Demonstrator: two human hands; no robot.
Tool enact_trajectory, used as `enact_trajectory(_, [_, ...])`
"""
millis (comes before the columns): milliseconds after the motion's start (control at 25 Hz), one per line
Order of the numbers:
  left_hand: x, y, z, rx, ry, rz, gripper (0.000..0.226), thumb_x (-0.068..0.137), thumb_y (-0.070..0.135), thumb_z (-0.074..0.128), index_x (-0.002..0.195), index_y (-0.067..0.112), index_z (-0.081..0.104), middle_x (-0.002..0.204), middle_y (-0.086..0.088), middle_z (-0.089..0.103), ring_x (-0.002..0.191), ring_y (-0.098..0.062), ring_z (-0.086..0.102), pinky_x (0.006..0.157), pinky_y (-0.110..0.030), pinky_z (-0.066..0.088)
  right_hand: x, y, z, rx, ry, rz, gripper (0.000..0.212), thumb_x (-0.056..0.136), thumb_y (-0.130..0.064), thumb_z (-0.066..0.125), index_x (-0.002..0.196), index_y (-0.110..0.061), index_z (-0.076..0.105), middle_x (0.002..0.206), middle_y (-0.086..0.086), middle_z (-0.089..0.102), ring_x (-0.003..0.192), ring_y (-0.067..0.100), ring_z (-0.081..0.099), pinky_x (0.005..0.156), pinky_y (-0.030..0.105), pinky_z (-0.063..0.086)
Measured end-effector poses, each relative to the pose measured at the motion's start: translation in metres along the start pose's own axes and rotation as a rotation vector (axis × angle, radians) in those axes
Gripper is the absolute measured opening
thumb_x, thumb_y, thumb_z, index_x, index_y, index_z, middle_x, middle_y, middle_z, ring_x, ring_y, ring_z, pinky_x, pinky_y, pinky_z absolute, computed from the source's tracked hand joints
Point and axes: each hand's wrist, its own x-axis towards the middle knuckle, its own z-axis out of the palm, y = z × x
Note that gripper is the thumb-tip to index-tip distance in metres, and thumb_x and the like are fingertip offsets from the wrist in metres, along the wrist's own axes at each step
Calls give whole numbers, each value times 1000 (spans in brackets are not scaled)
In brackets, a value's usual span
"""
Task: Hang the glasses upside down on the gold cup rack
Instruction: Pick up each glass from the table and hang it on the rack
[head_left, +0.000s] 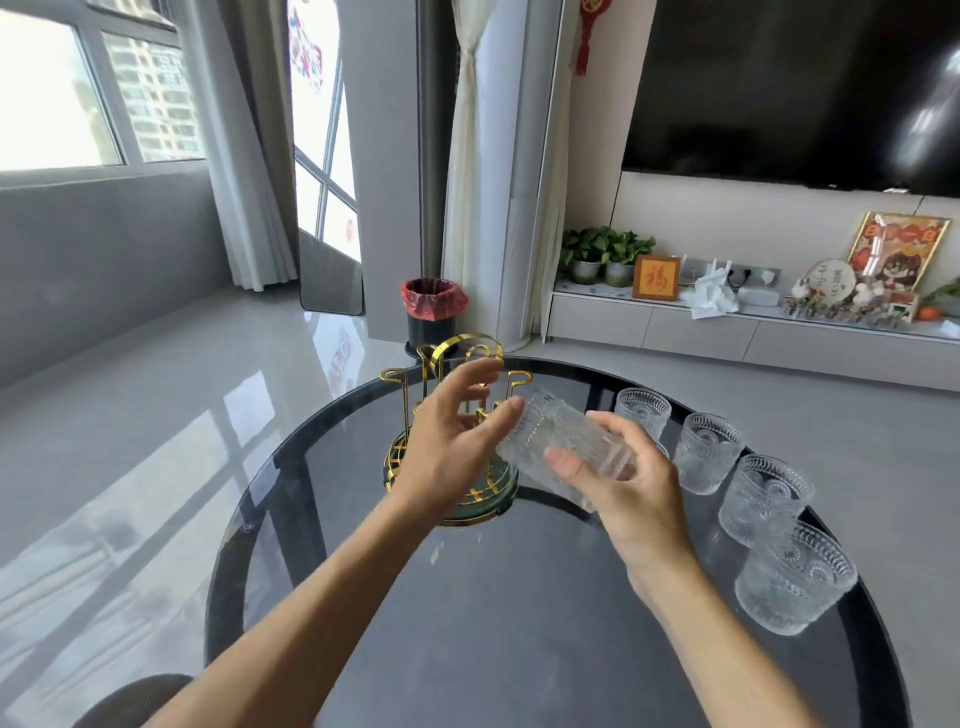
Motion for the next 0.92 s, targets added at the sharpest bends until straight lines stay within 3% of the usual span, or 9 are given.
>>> enact_trajectory(120, [11,-5,-10,129,133,36,33,92,24,68,124,27,63,121,11,65,114,-9,58,91,-32,52,40,-19,17,-181,42,-101,60,56,-51,88,104,-31,58,99,-22,59,91,-10,54,69,6,39])
enact_trajectory(280, [-13,-25,-14,247,211,74,45,87,19,64,131,26,57,124,12,59,115,-10,52,94,-14,36,71,-22,54,-495,-54,-206,71,56,-50,88,112,-27,50,113,-6,63,106,18,55,79,29,43])
enact_trajectory(440, [-35,-39,-17,298,171,70,49,84,17,61,133,19,56,126,6,61,119,-13,49,98,-24,39,76,-3,81,-737,-196,-293,61,61,-47,85,105,-27,48,114,-3,62,106,26,52,74,33,39])
enact_trajectory(560, [-45,-43,-16,280,161,48,50,83,18,59,133,21,55,125,10,59,118,-9,48,96,-20,36,71,13,85,-760,-242,-265,52,66,-46,81,102,-26,50,112,-4,63,104,25,51,71,33,37])
enact_trajectory(640, [-53,-44,-13,282,148,52,51,84,16,61,135,22,54,125,13,57,118,-5,46,96,-25,39,67,15,81,-730,-266,-267,48,70,-44,78,107,-25,54,117,-3,63,106,25,51,74,33,39])
enact_trajectory(760, [-70,-47,2,278,79,91,57,83,5,65,136,24,53,125,19,54,120,-8,49,98,-28,43,53,18,61,-694,-354,-266,54,78,-38,74,127,-27,53,144,-2,49,128,25,45,96,36,42])
enact_trajectory(840, [-83,-50,18,278,27,103,59,82,8,63,137,26,51,127,23,52,123,-2,47,101,-14,35,31,30,29,-604,-230,-245,57,80,-30,74,132,-22,53,150,0,44,135,20,41,108,36,37])
enact_trajectory(920, [-93,-49,42,260,-60,69,63,82,11,63,142,25,47,133,21,50,128,0,43,102,-5,27,3,49,-21,-565,112,-240,56,78,-17,76,131,-13,56,146,6,50,135,21,43,110,39,35])
